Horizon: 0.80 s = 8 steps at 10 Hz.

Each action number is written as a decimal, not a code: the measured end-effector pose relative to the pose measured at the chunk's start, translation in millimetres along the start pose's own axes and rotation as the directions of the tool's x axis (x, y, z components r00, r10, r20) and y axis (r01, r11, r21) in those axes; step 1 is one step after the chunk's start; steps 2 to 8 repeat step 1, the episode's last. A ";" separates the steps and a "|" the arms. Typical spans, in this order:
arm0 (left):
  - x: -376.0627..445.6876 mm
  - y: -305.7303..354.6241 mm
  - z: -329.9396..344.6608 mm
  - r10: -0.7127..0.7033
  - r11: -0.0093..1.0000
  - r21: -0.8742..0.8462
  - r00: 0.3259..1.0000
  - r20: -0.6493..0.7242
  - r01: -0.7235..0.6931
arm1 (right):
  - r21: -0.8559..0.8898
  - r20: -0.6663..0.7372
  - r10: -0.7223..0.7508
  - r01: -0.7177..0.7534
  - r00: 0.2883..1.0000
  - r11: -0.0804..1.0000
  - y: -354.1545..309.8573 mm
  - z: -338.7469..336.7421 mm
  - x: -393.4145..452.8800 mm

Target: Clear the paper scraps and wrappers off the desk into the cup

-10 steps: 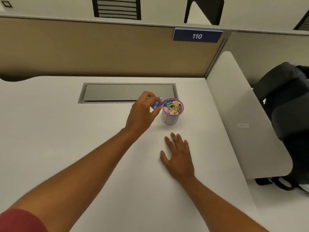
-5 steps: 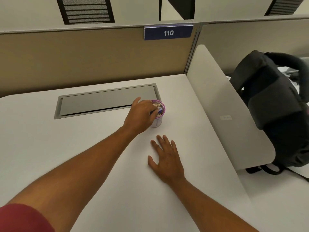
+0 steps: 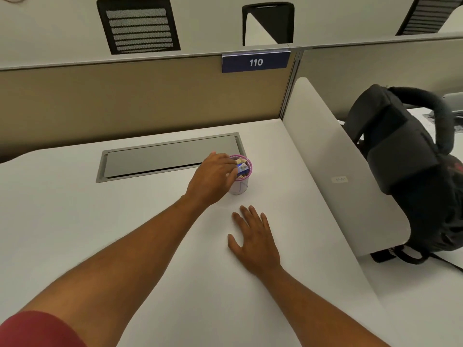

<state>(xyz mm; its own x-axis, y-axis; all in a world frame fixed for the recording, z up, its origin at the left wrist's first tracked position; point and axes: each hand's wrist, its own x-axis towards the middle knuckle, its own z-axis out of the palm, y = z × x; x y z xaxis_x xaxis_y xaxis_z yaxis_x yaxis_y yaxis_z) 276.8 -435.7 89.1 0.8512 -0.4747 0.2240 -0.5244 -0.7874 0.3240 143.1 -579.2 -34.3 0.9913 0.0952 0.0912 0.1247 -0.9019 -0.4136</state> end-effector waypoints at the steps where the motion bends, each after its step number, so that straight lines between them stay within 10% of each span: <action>1: -16.8 -0.2 -14.0 -0.053 0.999 -0.004 0.996 -0.078 0.053 | 0.046 -0.015 -0.023 0.024 1.000 0.999 -0.1 -2.0 -5.1; 8: -16.8 -0.2 -14.0 -0.053 0.999 -0.004 0.996 -0.078 0.053 | 0.046 -0.015 -0.023 0.024 1.000 0.999 -0.1 -2.0 -5.1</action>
